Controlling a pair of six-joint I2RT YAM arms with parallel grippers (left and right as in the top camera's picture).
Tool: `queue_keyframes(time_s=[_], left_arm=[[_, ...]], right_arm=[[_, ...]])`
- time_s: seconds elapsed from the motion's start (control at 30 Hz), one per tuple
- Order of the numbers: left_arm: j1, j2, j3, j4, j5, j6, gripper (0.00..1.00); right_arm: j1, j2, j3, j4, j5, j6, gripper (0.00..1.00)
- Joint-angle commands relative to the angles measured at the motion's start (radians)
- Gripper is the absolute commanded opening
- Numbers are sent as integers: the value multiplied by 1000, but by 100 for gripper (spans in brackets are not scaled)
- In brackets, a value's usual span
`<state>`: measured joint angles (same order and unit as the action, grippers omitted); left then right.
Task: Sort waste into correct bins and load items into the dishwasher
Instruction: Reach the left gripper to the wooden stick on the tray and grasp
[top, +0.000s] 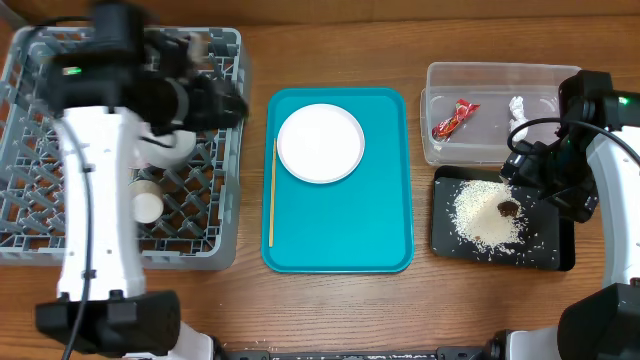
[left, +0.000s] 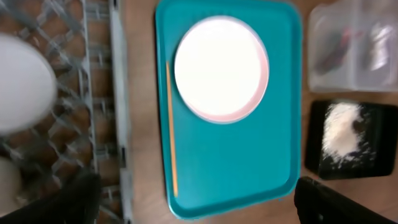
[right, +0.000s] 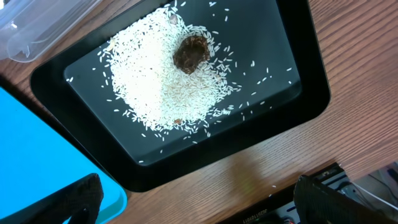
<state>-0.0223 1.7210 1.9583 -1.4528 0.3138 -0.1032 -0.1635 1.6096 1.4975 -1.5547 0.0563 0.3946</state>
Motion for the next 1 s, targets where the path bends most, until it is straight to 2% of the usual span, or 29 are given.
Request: queue_keyframes(time_s=[0.0, 0.2, 0.4, 0.7, 0.97], left_arm=[[-120, 26, -26, -19, -212, -206, 100], [-278, 72, -153, 29, -220, -371, 100], [-328, 124, -336, 143, -224, -470, 100], [-332, 193, -576, 334, -229, -423, 98], [-341, 256, -653, 442, -244, -367, 95]], right_arm=[[-2, -9, 2, 5, 10, -2, 100], [-2, -9, 2, 8, 10, -6, 100], [-2, -9, 2, 8, 10, -6, 100], [-2, -9, 2, 8, 10, -6, 100], [-2, -9, 2, 5, 10, -6, 100]])
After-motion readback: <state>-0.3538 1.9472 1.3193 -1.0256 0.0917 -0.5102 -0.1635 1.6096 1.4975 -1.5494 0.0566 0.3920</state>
